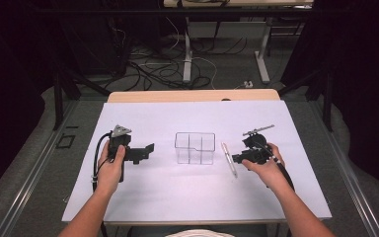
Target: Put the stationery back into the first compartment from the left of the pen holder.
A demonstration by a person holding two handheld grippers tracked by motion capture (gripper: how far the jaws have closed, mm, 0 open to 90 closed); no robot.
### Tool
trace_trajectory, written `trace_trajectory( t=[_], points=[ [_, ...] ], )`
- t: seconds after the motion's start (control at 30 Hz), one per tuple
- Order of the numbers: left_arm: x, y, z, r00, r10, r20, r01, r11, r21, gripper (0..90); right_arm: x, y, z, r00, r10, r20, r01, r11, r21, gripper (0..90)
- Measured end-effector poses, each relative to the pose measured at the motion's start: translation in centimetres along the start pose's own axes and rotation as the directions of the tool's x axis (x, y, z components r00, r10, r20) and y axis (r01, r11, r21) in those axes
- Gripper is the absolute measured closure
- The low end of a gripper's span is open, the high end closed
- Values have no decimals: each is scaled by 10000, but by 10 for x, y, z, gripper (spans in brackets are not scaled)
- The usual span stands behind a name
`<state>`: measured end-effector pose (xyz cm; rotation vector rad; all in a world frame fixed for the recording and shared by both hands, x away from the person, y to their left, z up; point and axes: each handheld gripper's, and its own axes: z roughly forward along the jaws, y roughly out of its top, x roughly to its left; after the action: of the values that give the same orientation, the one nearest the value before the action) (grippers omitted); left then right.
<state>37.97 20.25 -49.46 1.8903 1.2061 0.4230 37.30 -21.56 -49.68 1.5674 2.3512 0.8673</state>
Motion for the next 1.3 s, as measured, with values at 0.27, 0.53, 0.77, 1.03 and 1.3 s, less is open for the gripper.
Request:
trace_trajectory(
  t=[0.27,0.53,0.77,1.03,1.3],
  points=[
    [0,-1,1,9999,26,-121,-27,10000,-68,2,3,-1,7,9995,193,-252,-187,9995,247,621],
    [0,-2,0,9999,113,-88,-112,9999,44,2,5,0,21,9982,577,-150,-564,9951,808,654],
    [-2,-3,2,9998,162,-89,-162,9999,-17,2,4,3,31,9963,859,-99,-840,9887,1245,662],
    [-1,-4,1,9998,199,-76,-198,9998,98,2,5,5,40,9944,1053,-25,-1035,9814,1619,682],
    [-1,-4,0,9998,180,-129,-179,9998,68,3,7,8,50,9932,1153,-131,-1114,9790,1705,717]
  ],
)
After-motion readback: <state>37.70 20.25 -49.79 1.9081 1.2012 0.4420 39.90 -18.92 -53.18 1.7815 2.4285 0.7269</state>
